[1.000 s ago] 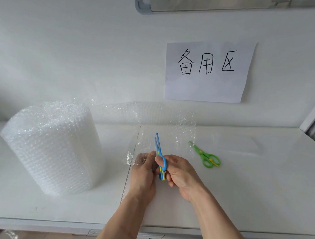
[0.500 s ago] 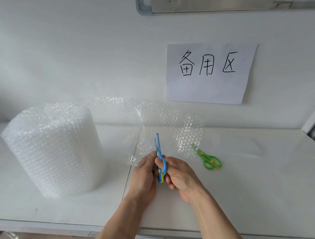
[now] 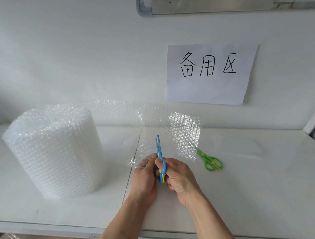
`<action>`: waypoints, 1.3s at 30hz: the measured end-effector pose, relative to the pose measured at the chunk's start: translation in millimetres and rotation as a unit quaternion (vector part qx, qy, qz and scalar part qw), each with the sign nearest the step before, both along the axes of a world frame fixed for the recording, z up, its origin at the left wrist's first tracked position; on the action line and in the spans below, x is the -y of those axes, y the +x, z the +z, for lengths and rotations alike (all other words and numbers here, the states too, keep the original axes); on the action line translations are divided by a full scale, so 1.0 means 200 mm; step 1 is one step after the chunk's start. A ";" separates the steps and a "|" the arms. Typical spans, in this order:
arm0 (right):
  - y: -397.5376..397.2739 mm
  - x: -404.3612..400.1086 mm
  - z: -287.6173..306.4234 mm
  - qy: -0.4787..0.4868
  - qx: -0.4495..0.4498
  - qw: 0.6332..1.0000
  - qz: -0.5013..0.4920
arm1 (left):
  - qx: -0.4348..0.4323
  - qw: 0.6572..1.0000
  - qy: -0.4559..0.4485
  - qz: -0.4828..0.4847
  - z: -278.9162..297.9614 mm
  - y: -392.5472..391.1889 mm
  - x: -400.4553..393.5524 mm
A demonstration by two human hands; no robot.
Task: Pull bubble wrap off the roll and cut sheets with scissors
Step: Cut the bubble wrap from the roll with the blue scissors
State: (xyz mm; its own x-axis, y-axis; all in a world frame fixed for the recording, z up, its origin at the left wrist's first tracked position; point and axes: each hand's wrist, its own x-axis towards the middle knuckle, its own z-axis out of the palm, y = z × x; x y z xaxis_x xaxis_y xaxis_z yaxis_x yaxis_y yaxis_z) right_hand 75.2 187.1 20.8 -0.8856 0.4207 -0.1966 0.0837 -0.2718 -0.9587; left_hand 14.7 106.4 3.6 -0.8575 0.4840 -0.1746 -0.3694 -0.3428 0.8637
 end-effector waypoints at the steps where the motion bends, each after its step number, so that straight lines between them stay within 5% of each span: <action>1: 0.00 0.00 0.00 -0.002 0.000 1.000 0.000 | 0.004 1.000 0.002 0.004 -0.01 -0.01 0.00; 21: 0.01 -0.01 0.03 0.021 -0.007 1.000 -0.011 | -0.028 0.999 -0.029 0.003 0.03 0.01 0.00; 31: 0.05 -0.04 0.04 0.055 0.030 0.996 0.066 | 0.004 1.000 -0.027 0.012 -0.01 -0.01 0.01; 39: 0.04 0.00 0.06 0.029 0.011 1.000 0.004 | -0.026 0.999 -0.044 0.003 0.00 -0.01 0.01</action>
State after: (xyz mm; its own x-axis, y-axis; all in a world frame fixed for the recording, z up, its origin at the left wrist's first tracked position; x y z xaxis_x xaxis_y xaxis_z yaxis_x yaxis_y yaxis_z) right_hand 82.4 186.4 32.8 -0.8848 0.4245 -0.1920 0.1074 -0.2152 -0.9707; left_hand 13.5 104.8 3.2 -0.8690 0.4643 -0.1709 -0.3213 -0.2669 0.9086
